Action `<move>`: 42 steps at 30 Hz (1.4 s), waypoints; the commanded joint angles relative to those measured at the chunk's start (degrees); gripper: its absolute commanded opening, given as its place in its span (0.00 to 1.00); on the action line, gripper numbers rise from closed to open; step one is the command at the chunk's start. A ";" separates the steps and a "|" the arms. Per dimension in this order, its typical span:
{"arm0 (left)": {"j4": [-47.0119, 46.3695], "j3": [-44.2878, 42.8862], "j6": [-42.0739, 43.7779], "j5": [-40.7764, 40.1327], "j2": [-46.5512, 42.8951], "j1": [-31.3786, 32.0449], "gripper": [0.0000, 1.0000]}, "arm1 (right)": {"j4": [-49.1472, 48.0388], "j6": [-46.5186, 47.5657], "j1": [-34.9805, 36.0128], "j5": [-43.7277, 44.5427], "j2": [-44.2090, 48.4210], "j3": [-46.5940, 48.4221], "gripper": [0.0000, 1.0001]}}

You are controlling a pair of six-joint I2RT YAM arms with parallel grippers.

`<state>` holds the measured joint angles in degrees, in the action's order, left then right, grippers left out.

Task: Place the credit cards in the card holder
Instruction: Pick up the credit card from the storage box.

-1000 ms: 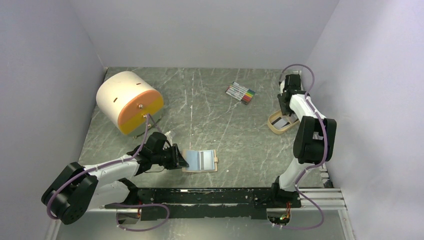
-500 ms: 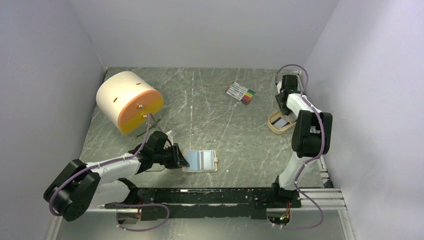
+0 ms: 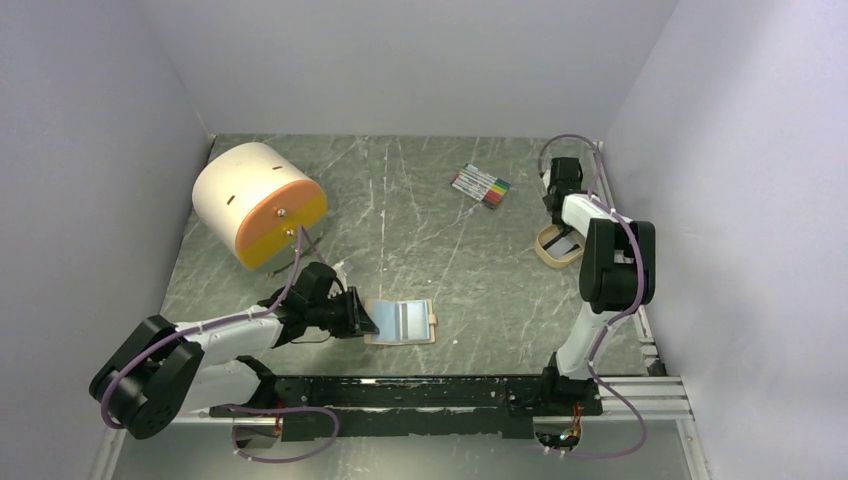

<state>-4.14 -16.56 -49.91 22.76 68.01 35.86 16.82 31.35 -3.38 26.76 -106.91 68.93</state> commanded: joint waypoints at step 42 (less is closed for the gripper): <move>-1.72 -1.26 1.05 1.01 -0.60 0.44 0.28 | -1.40 3.19 1.88 7.45 4.29 -0.09 0.24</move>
<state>-4.43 -16.56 -49.87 22.76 67.88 35.86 15.05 34.72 -1.43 33.85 -105.32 67.37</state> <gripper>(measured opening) 0.276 0.250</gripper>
